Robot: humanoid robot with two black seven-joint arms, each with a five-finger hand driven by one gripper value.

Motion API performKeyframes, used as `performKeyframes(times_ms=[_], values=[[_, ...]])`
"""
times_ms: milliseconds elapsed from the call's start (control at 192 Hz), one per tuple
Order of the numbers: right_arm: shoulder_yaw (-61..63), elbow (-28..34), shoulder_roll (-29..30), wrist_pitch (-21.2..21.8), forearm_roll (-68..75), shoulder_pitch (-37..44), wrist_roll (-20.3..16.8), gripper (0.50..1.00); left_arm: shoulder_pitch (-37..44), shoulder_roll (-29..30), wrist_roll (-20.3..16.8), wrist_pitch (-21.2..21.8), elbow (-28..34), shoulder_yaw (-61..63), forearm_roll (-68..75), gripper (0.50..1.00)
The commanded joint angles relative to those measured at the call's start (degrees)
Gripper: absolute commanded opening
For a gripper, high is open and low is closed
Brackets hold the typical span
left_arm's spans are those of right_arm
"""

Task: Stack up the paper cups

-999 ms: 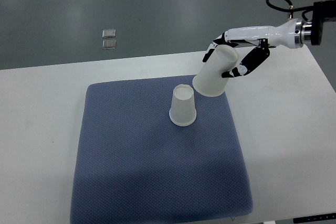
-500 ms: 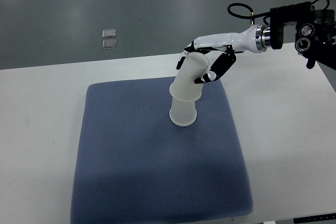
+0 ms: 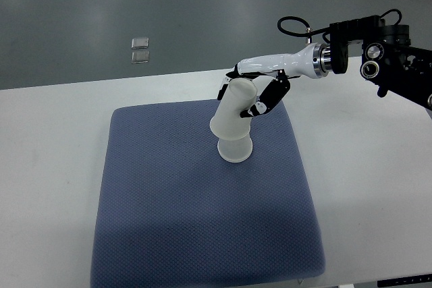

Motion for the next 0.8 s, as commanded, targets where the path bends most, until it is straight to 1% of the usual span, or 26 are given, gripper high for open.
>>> performKeyframes(times_ms=[0, 5, 10, 36, 42, 99, 104, 120, 125, 130, 135, 141, 146, 151, 156, 198, 219, 593, 661, 796], values=[[0.05, -0.26, 0.48, -1.32, -0.95, -0.78, -0.05, 0.699, 0.00, 0.00, 0.00, 0.00, 0.03, 0.00, 0.00, 1.000], [0.05, -0.26, 0.48, -1.32, -0.95, -0.79, -0.05, 0.699, 0.00, 0.00, 0.00, 0.00, 0.03, 0.00, 0.00, 1.000], [-0.03, -0.26, 0.48, -1.58, -0.95, -0.87, -0.05, 0.711, 0.00, 0.00, 0.00, 0.00, -0.05, 0.00, 0.00, 1.000], [-0.03, -0.26, 0.66, -1.93, -0.95, -0.96, -0.05, 0.729, 0.00, 0.00, 0.00, 0.00, -0.05, 0.00, 0.00, 1.000], [-0.03, -0.26, 0.66, -2.11, -0.95, -0.96, -0.05, 0.739, 0.00, 0.00, 0.00, 0.00, 0.03, 0.00, 0.00, 1.000], [-0.03, -0.26, 0.74, -2.73, -1.04, -1.14, 0.03, 0.780, 0.00, 0.00, 0.00, 0.00, 0.03, 0.00, 0.00, 1.000], [-0.03, -0.26, 0.74, -2.81, -1.04, -1.22, 0.03, 0.797, 0.00, 0.00, 0.00, 0.08, -0.05, 0.00, 0.00, 1.000], [-0.12, -0.26, 0.74, -2.90, -1.04, -1.23, 0.03, 0.811, 0.00, 0.00, 0.00, 0.00, -0.05, 0.00, 0.00, 1.000], [-0.12, -0.26, 0.83, -2.99, -1.04, -1.31, 0.03, 0.829, 0.00, 0.00, 0.00, 0.00, 0.03, 0.00, 0.00, 1.000], [-0.12, -0.26, 0.83, -2.99, -1.04, -1.31, 0.03, 0.829, 0.00, 0.00, 0.00, 0.00, 0.03, 0.00, 0.00, 1.000], [-0.12, -0.26, 0.83, -3.08, -1.04, -1.31, 0.03, 0.846, 0.00, 0.00, 0.00, 0.00, -0.05, 0.00, 0.00, 1.000], [-0.12, -0.26, 0.83, -3.08, -1.04, -1.31, 0.03, 0.846, 0.00, 0.00, 0.00, 0.00, -0.05, 0.00, 0.00, 1.000], [-0.12, -0.26, 0.83, -3.25, -1.04, -1.31, 0.03, 0.864, 0.00, 0.00, 0.00, 0.00, 0.03, 0.00, 0.00, 1.000], [-0.12, -0.26, 0.83, -3.25, -1.04, -1.31, 0.03, 0.864, 0.00, 0.00, 0.00, 0.00, 0.03, 0.00, 0.00, 1.000], [-0.12, -0.26, 0.92, -3.43, -1.04, -1.40, 0.03, 0.876, 0.00, 0.00, 0.00, 0.00, -0.05, 0.00, 0.00, 1.000], [-0.12, -0.35, 1.18, -3.95, -1.04, -1.49, 0.03, 0.909, 0.00, 0.00, 0.00, 0.08, 0.03, 0.00, 0.00, 1.000], [-0.21, -0.26, 1.18, -4.22, -1.04, -1.58, 0.03, 0.917, 0.00, 0.00, 0.00, 0.00, 0.03, 0.00, 0.00, 1.000], [0.93, -2.63, 1.18, -4.40, 2.30, -1.75, 0.12, 0.919, 0.00, 0.00, 0.00, 0.00, -0.05, 0.00, 0.00, 1.000], [0.93, -3.78, 1.45, -4.66, 7.14, -1.84, 0.12, 0.917, 0.00, 0.00, 0.00, 0.00, -0.05, 0.00, 0.00, 1.000], [2.43, -8.17, 1.45, -4.57, 25.40, -3.16, 0.03, 0.917, 0.00, 0.00, 0.00, 0.00, 0.03, 0.00, 0.00, 1.000]])
